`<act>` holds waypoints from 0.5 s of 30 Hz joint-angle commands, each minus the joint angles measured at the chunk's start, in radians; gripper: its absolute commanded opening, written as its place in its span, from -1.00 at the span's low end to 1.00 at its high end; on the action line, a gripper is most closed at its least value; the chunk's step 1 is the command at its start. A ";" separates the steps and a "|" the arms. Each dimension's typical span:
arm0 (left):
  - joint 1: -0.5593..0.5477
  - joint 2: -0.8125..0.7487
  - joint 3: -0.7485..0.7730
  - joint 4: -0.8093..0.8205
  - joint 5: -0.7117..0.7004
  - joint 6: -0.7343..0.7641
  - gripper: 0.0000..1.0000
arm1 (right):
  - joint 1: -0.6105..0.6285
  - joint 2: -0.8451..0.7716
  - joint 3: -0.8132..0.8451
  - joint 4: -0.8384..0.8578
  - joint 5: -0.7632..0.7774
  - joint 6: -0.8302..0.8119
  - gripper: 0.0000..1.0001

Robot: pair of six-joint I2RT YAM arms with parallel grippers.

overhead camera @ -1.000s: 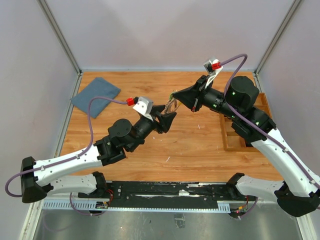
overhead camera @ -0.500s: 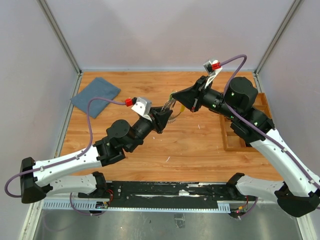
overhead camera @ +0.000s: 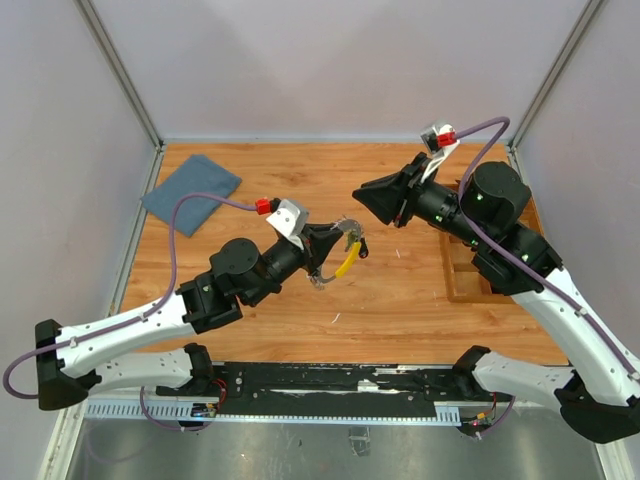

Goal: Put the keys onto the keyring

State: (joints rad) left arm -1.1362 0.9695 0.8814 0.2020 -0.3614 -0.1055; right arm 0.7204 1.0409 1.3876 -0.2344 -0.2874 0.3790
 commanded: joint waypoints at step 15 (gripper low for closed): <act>-0.005 -0.123 0.102 -0.236 0.155 0.114 -0.99 | 0.012 -0.226 -0.251 -0.052 -0.051 -0.471 -0.39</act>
State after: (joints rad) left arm -1.1362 0.8673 0.9169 -0.0097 -0.2245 -0.0437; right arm 0.7204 0.8288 1.1629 -0.3168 -0.2874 -0.0166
